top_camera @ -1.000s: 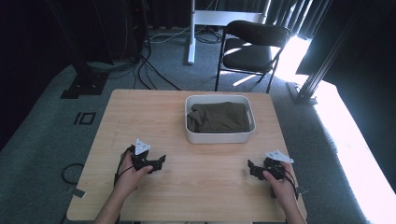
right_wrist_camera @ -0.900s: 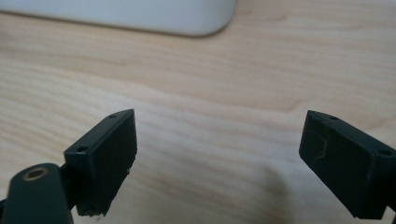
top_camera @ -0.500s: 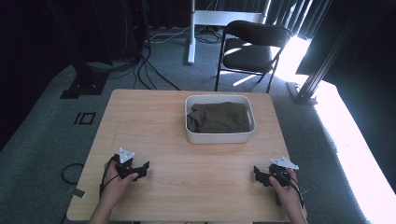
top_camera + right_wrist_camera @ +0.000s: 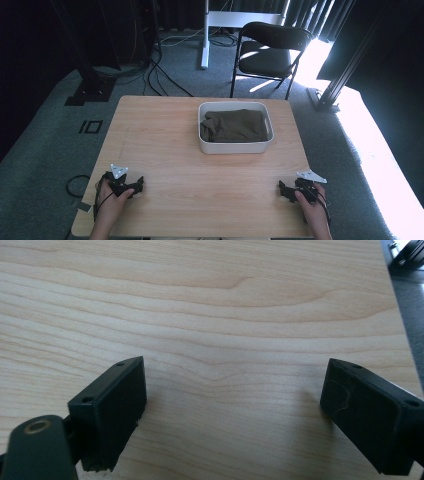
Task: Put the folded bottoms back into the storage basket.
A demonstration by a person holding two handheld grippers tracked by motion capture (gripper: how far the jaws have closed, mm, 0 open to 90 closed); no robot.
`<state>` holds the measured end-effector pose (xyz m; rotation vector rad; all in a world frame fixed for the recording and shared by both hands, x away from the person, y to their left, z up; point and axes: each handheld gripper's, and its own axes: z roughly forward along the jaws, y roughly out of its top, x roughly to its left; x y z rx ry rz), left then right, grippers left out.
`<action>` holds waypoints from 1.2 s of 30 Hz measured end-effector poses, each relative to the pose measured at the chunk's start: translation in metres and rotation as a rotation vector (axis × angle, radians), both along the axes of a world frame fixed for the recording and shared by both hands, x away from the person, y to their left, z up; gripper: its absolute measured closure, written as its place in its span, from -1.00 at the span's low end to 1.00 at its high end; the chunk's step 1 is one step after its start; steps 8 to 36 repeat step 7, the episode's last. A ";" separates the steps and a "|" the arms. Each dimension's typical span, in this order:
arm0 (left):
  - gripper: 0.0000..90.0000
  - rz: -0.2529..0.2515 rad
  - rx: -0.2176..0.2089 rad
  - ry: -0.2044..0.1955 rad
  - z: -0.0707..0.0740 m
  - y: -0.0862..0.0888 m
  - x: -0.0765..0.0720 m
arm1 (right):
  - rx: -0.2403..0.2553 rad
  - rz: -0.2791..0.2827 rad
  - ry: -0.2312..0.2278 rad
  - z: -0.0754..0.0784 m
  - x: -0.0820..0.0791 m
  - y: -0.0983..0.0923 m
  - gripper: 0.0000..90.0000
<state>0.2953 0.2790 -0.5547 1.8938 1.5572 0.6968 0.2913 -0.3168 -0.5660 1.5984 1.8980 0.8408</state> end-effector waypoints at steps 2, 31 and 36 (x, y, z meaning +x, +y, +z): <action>-0.64 0.005 -0.006 0.002 0.000 0.000 0.001 | 0.017 0.000 0.009 0.000 0.001 -0.002 -0.75; -0.72 -0.012 -0.004 0.011 -0.001 0.000 0.002 | 0.017 0.007 0.009 0.000 0.002 -0.002 -0.75; -0.72 -0.012 -0.004 0.011 -0.001 0.000 0.002 | 0.017 0.007 0.009 0.000 0.002 -0.002 -0.75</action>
